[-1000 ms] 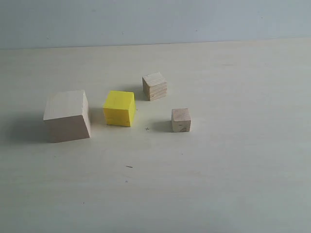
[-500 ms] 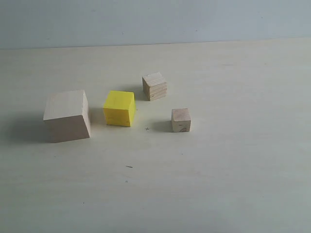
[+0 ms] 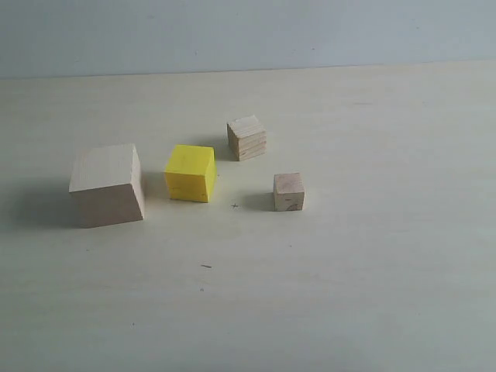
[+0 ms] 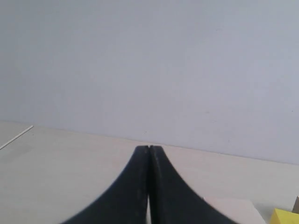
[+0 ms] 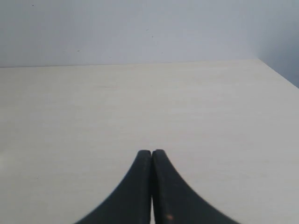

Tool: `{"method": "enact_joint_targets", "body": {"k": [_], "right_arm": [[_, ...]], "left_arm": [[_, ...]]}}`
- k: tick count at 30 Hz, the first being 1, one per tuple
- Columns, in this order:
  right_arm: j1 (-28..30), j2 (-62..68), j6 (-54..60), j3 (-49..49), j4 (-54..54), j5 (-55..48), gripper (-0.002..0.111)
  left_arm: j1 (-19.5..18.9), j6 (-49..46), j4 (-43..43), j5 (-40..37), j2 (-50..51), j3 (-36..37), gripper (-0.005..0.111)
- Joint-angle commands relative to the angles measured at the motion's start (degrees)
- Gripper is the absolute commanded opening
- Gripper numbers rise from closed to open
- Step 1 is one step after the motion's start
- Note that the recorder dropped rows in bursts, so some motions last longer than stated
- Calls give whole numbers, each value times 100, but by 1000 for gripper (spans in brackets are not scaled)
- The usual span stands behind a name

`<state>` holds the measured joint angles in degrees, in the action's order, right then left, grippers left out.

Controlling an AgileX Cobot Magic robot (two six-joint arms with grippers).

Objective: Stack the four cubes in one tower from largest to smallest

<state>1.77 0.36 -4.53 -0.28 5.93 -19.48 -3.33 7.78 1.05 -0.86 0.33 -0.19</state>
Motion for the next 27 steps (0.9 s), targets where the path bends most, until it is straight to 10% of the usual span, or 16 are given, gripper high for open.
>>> {"method": "enact_joint_targets", "body": {"k": [1, 11, 17, 27], "right_arm": [[25, -36, -20, 28, 27, 40, 0], [25, -36, -19, 28, 27, 114, 0], [25, -36, -19, 28, 27, 114, 0], [-70, -36, -19, 28, 27, 227, 0]], "left_arm": [[-6, -145, 40, 422, -33, 19, 0], [-6, 154, 345, 86, 1027, -1328, 0], [32, -1274, 288, -1846, 3088, -3420, 0], [2382, -2751, 29, -2507, 4973, -4216, 0]]}}
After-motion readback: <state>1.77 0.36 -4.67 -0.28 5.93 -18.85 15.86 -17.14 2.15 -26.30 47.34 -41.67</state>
